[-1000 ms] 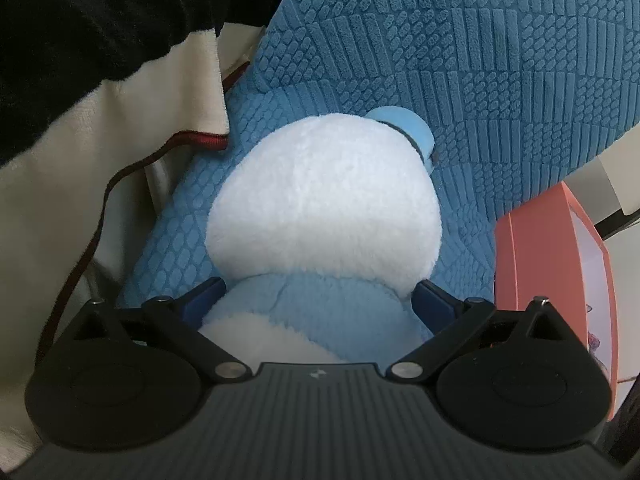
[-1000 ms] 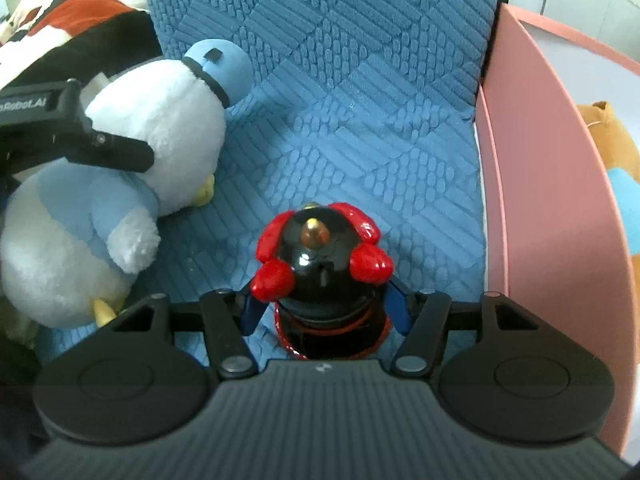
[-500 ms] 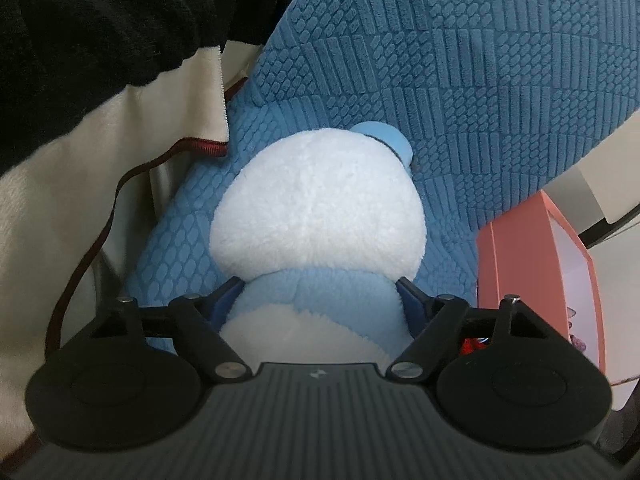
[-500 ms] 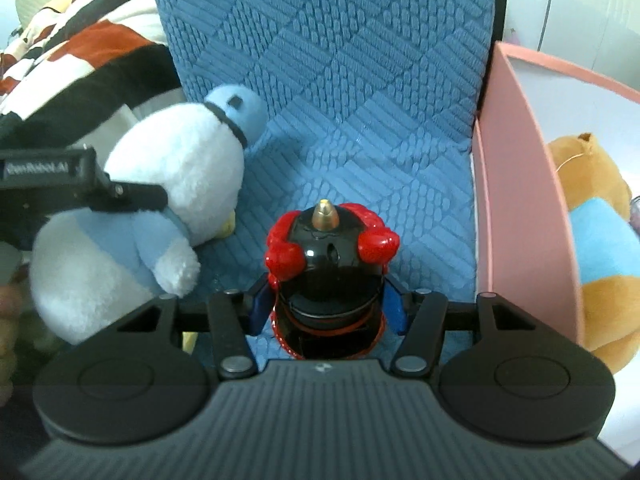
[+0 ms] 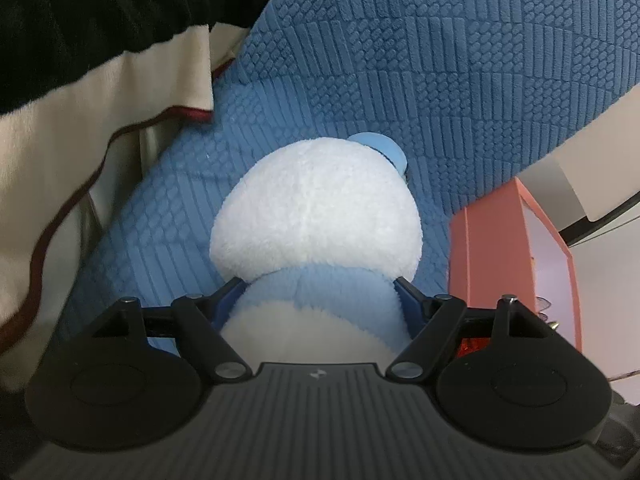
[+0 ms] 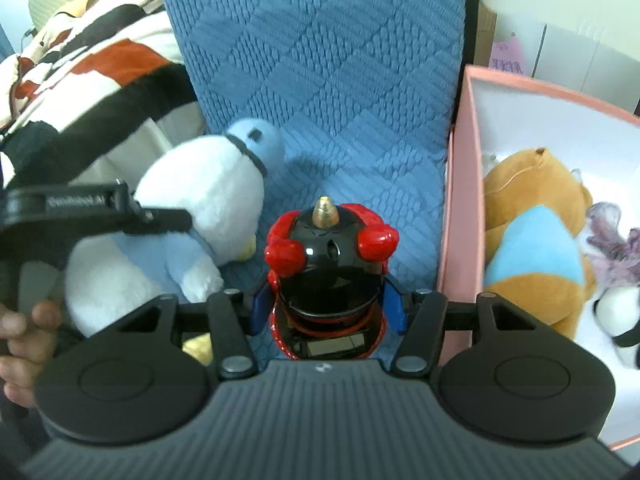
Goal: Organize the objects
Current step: 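Lift the penguin with the left tool while the right tool carries the robot to the box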
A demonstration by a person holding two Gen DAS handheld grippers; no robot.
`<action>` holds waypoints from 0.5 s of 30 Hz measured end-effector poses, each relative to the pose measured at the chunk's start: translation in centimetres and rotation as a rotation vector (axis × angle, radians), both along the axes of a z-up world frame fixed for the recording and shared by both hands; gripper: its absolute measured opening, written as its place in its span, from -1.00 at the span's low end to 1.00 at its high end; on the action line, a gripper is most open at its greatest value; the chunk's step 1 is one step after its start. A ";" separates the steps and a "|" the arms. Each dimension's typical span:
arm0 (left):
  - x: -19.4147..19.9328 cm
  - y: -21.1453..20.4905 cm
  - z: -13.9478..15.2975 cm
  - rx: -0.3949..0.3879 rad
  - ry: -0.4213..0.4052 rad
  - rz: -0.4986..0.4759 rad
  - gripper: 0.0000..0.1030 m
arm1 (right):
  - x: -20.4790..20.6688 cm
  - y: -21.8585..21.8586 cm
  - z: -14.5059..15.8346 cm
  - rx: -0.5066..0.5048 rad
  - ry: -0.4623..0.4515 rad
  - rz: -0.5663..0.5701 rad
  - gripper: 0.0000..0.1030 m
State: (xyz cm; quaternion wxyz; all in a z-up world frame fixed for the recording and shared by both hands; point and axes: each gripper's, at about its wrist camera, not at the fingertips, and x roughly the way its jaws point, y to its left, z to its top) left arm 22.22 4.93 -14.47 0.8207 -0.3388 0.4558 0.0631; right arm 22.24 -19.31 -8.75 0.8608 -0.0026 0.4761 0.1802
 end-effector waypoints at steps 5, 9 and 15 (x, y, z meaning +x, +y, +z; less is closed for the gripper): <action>0.4 -1.2 1.9 -0.019 -0.005 -0.022 0.56 | 0.4 -1.6 2.9 0.033 0.004 0.001 0.15; 1.2 -2.5 4.1 -0.033 -0.017 -0.047 0.55 | 0.7 -3.2 5.2 0.065 0.007 -0.011 0.15; 2.9 -5.5 8.3 -0.034 -0.058 -0.103 0.56 | 0.6 -5.4 9.0 0.046 -0.060 -0.017 0.15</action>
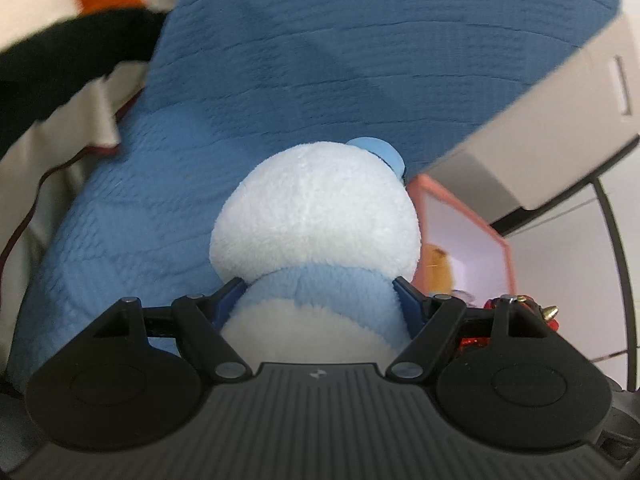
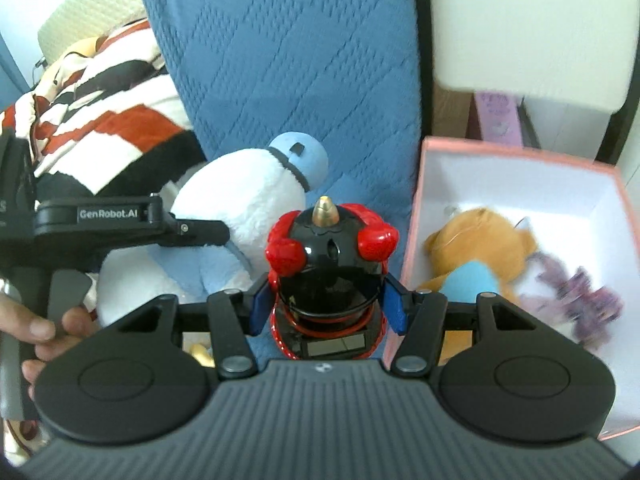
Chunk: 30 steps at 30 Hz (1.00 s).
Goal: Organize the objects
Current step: 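Lift the penguin with the left tool while the right tool carries the robot to the box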
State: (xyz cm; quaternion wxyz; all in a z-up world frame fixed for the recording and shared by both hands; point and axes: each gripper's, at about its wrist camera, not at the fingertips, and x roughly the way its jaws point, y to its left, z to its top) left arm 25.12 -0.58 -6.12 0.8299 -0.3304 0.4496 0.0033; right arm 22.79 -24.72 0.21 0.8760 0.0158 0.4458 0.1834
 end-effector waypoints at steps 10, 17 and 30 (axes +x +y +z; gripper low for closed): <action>3.4 -6.8 6.4 0.020 -0.083 -0.101 0.55 | -0.3 -5.9 4.0 0.010 -0.062 -0.072 0.15; 5.5 -12.1 7.6 0.017 -0.099 -0.172 0.56 | -0.5 -10.5 4.6 0.010 -0.081 -0.140 0.15; 8.9 -21.1 5.1 0.052 -0.059 -0.269 0.56 | 0.3 -19.7 0.5 0.017 -0.039 -0.258 0.15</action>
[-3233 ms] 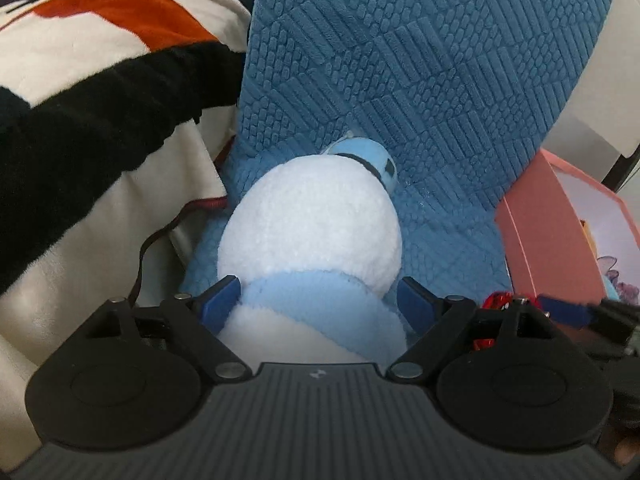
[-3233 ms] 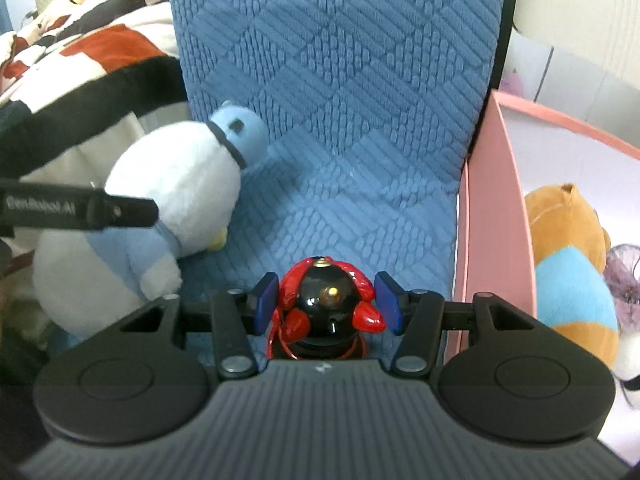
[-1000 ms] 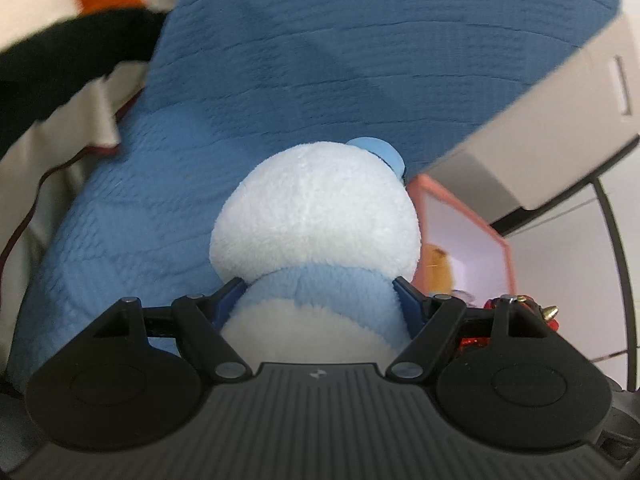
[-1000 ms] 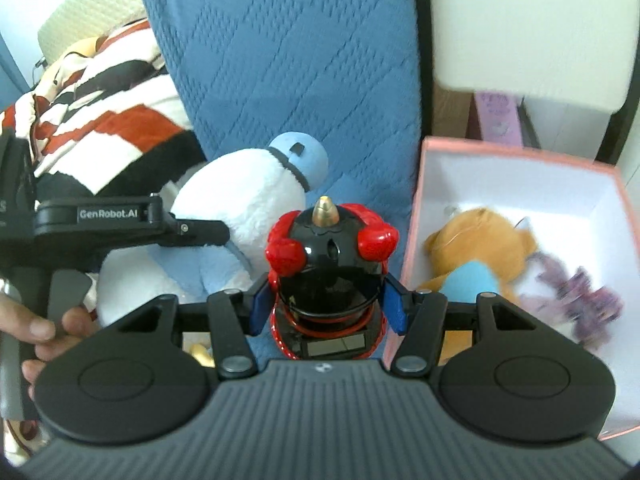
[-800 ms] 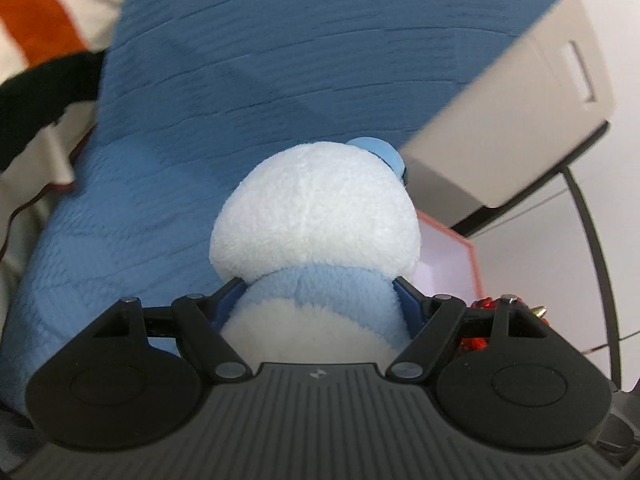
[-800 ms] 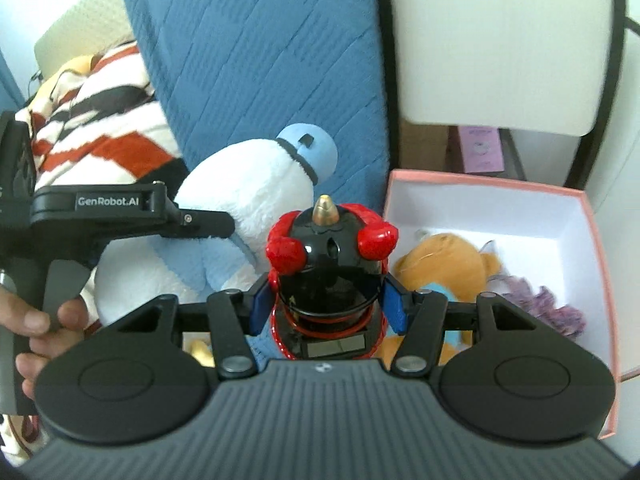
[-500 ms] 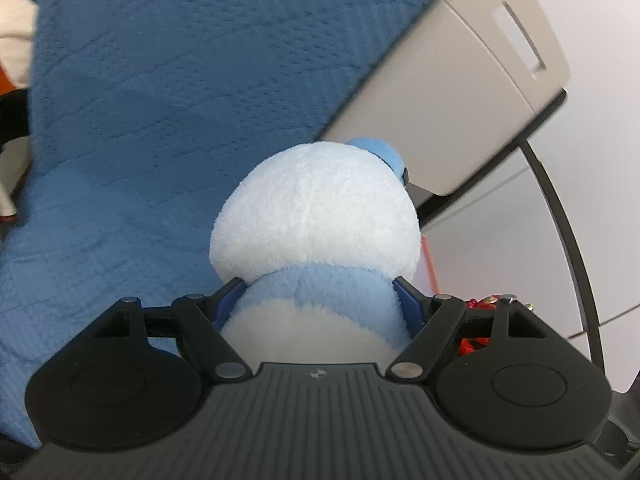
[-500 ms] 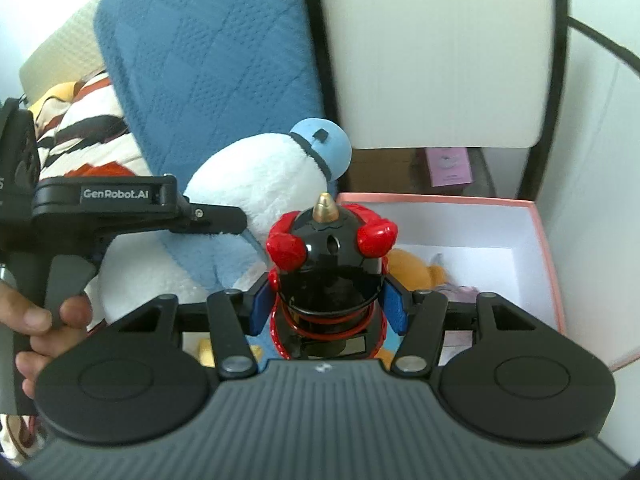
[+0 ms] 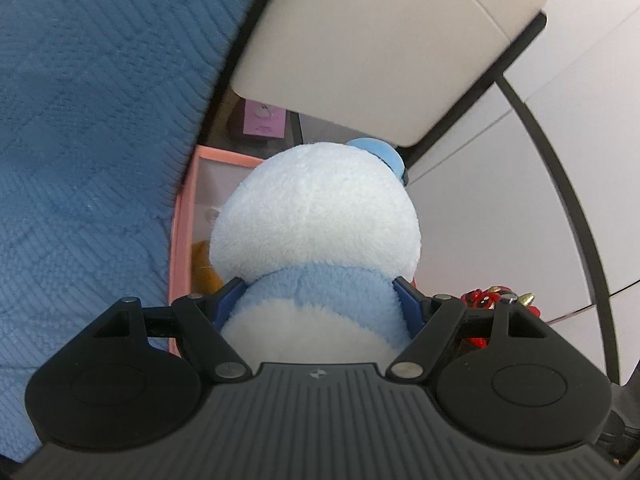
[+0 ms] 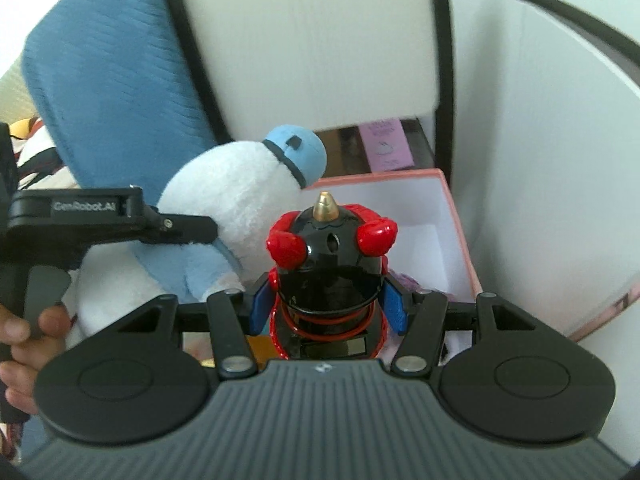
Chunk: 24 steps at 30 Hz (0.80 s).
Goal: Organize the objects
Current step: 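Lift the penguin with the left tool while the right tool carries the robot to the box, then open the left tool inside the box while the right tool releases the robot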
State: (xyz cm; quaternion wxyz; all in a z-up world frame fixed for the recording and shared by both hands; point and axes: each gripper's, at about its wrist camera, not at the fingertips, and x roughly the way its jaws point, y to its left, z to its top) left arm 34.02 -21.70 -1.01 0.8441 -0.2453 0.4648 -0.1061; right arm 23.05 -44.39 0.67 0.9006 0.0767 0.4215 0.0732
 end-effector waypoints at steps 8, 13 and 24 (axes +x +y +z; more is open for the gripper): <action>2.2 -4.8 -3.4 0.055 0.029 -0.061 0.56 | 1.7 -2.9 -5.2 -0.017 0.046 -0.020 0.15; 3.3 -6.8 -7.0 0.073 0.074 -0.091 0.56 | 2.7 -3.5 -9.0 -0.018 0.082 -0.028 0.15; 3.8 -8.4 -9.0 0.099 0.088 -0.154 0.58 | 3.6 -4.4 -12.9 0.018 0.166 -0.061 0.16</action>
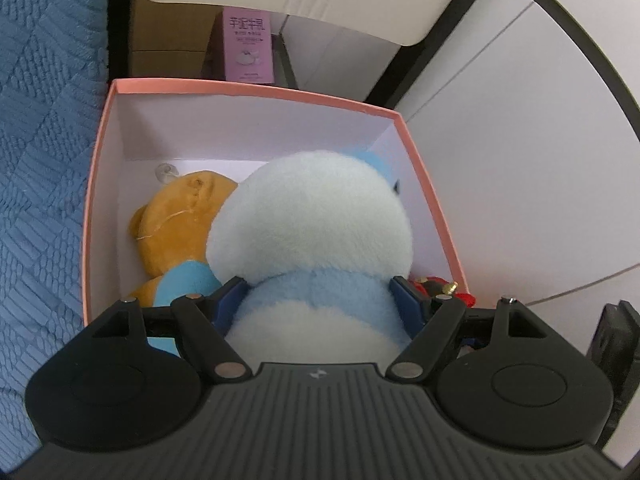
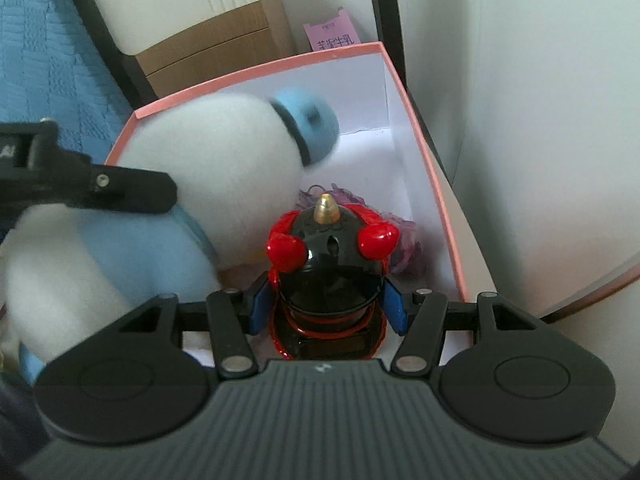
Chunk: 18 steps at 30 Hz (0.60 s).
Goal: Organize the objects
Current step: 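Open the left tool inside the box while the right tool releases the robot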
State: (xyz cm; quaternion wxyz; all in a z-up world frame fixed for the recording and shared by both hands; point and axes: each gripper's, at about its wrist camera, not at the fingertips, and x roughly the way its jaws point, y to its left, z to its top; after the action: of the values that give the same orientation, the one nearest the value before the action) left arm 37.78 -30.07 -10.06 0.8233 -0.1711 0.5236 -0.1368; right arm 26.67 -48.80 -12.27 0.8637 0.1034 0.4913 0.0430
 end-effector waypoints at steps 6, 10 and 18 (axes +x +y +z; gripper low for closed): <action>-0.5 0.8 2.2 0.000 -0.023 -0.001 0.77 | -0.5 -1.9 2.4 -0.004 -0.001 -0.061 0.37; -1.8 1.8 4.3 0.000 -0.057 -0.006 0.77 | -1.5 -1.8 5.6 -0.027 -0.062 -0.071 0.37; -6.8 4.8 10.9 0.005 -0.178 -0.026 0.77 | -5.9 0.1 14.0 0.004 -0.211 -0.056 0.37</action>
State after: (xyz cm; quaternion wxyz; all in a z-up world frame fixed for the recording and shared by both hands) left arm 30.94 -25.28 0.87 0.8652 -0.1493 0.4509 -0.1608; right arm 20.79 -48.73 1.69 0.9112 0.1136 0.3947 0.0305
